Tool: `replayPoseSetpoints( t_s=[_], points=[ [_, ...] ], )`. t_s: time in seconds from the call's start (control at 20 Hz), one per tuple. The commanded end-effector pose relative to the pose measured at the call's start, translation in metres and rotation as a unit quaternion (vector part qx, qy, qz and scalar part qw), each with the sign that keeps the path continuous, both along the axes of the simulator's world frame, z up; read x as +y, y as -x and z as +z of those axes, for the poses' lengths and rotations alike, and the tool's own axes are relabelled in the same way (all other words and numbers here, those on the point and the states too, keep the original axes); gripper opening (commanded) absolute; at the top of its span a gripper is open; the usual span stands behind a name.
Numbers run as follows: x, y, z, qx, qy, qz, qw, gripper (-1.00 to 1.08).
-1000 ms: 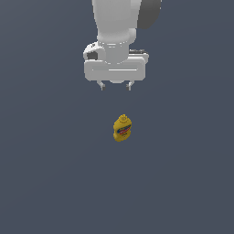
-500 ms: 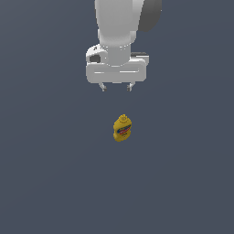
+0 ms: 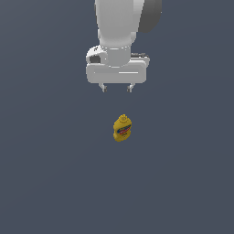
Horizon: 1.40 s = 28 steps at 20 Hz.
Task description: Pick up the object and move it to a goal position.
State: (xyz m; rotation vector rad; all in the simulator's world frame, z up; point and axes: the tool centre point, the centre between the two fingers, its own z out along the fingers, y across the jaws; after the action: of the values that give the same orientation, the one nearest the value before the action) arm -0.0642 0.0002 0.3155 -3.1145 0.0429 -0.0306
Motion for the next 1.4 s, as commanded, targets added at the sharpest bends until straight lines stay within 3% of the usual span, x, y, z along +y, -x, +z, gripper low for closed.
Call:
replayPoseSetpoints(
  t_s=[0.0,0.4,0.7,1.0,1.35],
  points=[
    [0.001,-0.001,-0.002,0.001,0.000,-0.011,0.9999,1.00],
    [0.003,-0.005,-0.011,0.003,0.000,-0.072,0.9974,1.00],
    [0.007,-0.009,-0.022,0.006,0.000,-0.139,0.9902,1.00],
    [0.010,-0.013,-0.034,0.009,0.000,-0.210,0.9777,1.00],
    [0.014,-0.018,-0.047,0.011,0.001,-0.291,0.9566,1.00]
  ],
)
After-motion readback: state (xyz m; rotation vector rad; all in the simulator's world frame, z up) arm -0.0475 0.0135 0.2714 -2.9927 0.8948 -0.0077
